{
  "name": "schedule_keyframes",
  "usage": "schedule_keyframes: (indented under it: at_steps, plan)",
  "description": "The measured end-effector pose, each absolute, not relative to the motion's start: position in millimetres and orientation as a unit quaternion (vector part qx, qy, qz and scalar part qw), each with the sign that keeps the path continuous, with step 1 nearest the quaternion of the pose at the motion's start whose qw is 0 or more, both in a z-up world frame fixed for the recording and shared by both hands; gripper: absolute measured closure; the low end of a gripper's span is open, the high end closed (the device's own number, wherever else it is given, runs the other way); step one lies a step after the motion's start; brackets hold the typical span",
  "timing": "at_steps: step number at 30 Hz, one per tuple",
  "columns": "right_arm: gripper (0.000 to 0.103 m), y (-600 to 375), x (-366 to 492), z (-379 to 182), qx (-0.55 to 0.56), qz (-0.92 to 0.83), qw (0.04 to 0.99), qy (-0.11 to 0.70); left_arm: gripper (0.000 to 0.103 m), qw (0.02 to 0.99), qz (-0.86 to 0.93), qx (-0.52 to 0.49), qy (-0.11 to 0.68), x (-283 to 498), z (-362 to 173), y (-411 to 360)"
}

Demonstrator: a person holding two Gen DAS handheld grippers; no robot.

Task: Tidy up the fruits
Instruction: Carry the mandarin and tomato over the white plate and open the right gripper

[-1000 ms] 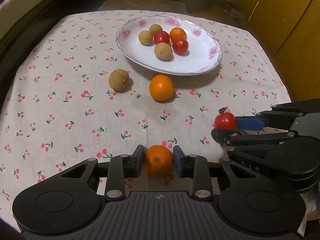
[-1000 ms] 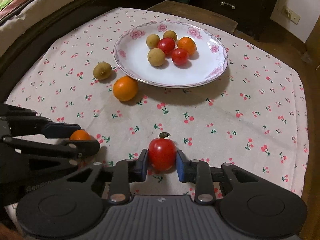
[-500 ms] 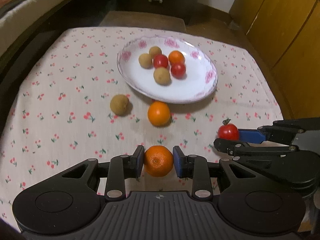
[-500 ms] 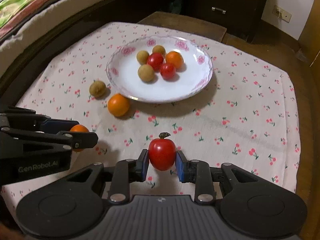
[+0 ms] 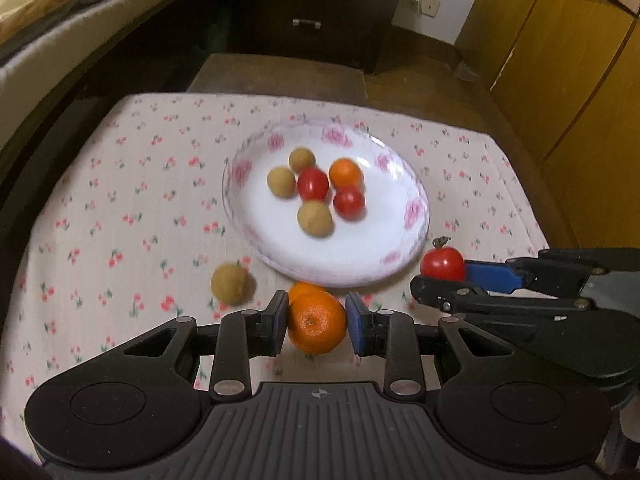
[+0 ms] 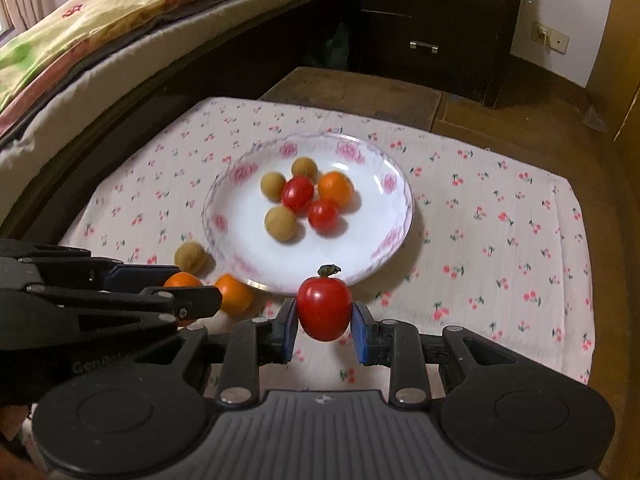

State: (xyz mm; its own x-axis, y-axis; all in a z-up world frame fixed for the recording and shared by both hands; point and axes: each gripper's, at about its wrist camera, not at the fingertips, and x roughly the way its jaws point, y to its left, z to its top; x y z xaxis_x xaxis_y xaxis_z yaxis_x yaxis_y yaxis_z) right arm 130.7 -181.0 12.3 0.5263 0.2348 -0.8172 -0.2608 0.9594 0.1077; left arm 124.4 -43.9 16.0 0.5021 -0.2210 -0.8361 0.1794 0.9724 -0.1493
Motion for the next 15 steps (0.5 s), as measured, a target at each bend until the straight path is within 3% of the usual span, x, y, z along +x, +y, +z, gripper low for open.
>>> schedule_keyframes:
  at_steps: [15]
  plan:
    - [0.073,-190,180,4,0.011,0.128,0.875,0.467,0.064,0.867,-0.101,-0.016,0.488,172,7,-53]
